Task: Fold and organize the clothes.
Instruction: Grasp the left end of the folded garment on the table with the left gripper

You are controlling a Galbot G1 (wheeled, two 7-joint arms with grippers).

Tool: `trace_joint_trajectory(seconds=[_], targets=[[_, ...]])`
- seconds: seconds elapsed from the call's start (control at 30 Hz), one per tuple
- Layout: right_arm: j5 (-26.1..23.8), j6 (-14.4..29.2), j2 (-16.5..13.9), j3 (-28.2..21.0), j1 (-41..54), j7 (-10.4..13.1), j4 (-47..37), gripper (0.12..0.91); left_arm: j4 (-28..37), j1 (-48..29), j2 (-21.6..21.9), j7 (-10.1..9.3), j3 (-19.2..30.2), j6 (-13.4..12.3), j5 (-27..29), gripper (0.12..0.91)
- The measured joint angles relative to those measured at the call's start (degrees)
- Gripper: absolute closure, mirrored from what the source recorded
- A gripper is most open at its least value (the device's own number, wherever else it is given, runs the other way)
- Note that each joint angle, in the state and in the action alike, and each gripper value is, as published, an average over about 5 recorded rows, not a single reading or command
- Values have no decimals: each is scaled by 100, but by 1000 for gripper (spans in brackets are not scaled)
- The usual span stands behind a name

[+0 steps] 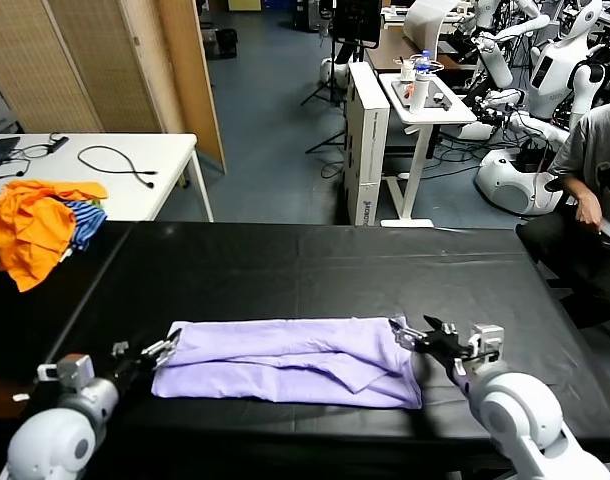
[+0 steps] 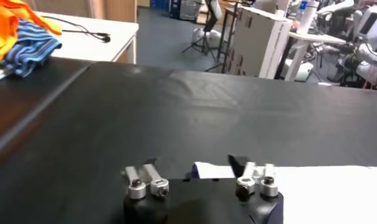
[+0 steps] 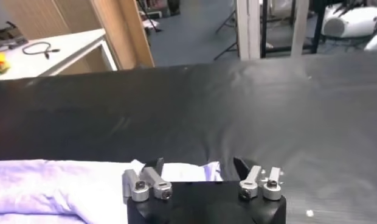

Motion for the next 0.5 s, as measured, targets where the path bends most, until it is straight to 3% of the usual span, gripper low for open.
trace_joint_trajectory(seconds=[0.5], targets=[[-16, 36, -7, 190, -264, -32, 293, 118, -57, 373, -646, 128, -49, -176, 118, 147]])
